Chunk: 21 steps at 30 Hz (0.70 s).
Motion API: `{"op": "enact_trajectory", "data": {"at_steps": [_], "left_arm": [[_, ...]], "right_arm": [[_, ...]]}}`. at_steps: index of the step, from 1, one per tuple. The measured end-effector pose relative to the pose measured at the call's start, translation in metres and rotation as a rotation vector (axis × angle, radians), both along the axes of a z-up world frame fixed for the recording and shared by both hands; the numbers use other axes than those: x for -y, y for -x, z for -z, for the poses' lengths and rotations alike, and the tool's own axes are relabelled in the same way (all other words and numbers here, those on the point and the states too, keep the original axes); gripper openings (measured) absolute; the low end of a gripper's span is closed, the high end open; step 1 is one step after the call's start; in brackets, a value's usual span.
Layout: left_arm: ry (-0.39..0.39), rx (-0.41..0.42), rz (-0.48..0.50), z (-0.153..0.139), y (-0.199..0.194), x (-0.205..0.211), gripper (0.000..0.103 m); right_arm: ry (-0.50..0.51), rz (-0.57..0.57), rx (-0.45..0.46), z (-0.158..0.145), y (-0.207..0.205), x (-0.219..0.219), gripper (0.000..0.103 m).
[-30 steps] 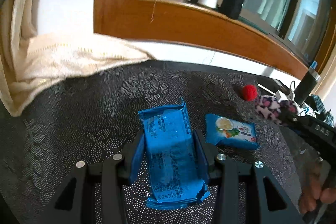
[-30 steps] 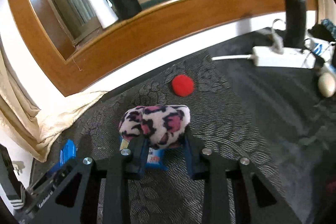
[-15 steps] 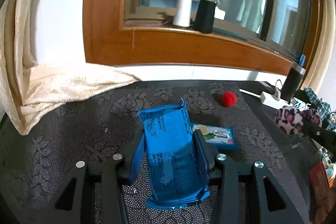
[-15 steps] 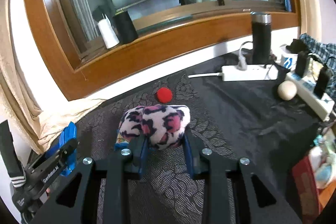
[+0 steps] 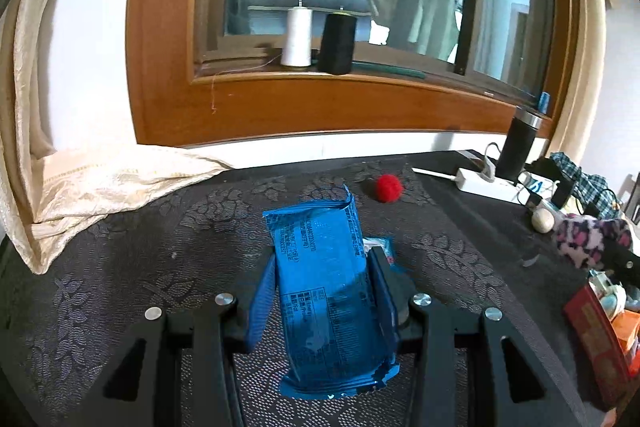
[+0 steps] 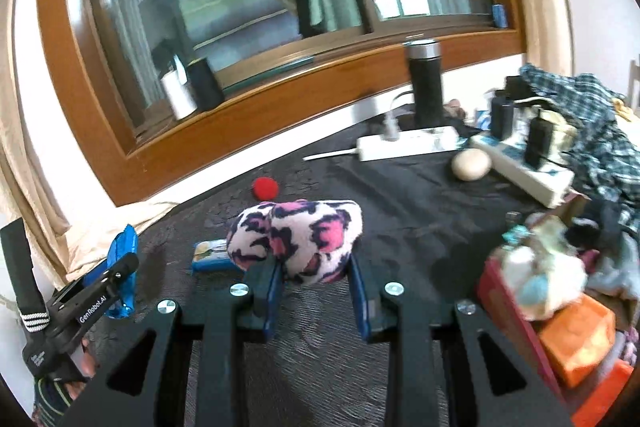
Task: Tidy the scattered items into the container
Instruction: 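Carry the pink leopard-print fabric with the right tool over the tin box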
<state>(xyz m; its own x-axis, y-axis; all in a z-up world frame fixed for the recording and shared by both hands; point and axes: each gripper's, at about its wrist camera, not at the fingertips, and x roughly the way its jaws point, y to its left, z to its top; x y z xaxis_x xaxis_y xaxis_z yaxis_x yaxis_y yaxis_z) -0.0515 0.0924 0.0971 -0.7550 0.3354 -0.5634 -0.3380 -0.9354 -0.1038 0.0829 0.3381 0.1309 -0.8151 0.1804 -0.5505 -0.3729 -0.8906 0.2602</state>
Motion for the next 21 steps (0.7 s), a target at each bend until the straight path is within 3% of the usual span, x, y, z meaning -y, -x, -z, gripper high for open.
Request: {"op": "enact_trajectory", "data": {"at_steps": [21], "left_arm": [[0.03, 0.032, 0.056, 0.012, -0.011, -0.02, 0.047]], "right_arm": [[0.019, 0.49, -0.01, 0.0, -0.179, -0.128, 0.032]]}}
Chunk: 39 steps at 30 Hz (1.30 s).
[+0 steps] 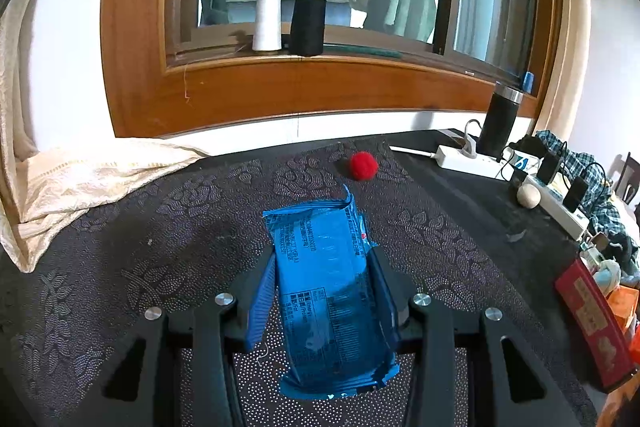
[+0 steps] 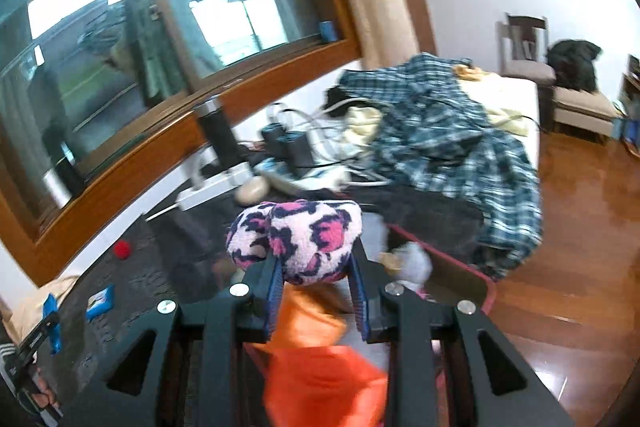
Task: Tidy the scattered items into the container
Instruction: 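Carry the pink leopard-print fabric with the right tool over the tin box, then open the right tool to drop the leopard fabric into the tin box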
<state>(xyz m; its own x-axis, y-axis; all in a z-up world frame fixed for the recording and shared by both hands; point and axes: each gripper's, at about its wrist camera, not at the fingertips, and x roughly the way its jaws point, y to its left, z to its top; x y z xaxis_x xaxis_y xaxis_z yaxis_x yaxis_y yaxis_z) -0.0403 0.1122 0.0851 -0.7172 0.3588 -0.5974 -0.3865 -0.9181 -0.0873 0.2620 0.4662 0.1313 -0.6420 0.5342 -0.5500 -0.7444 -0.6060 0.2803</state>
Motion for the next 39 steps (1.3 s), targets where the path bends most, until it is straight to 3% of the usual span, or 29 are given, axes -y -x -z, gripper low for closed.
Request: {"op": "enact_trajectory", "data": {"at_steps": [7, 16, 21, 26, 39], "left_arm": [[0.013, 0.002, 0.011, 0.003, -0.002, -0.005, 0.047], [0.017, -0.003, 0.025, 0.002, -0.005, -0.006, 0.047], [0.008, -0.009, 0.027, -0.003, -0.006, -0.003, 0.047], [-0.013, -0.017, 0.019, -0.01, -0.006, 0.002, 0.047], [-0.006, 0.007, 0.08, -0.011, -0.025, -0.024, 0.047]], "right_arm": [[0.028, 0.071, 0.045, 0.015, -0.019, -0.019, 0.032], [0.089, 0.092, 0.202, 0.041, -0.017, -0.028, 0.04], [0.158, 0.113, 0.149, 0.046, -0.036, -0.033, 0.048], [0.135, 0.125, 0.084, 0.036, -0.055, -0.033, 0.053], [0.13, 0.122, 0.038, 0.036, -0.057, -0.037, 0.053]]}}
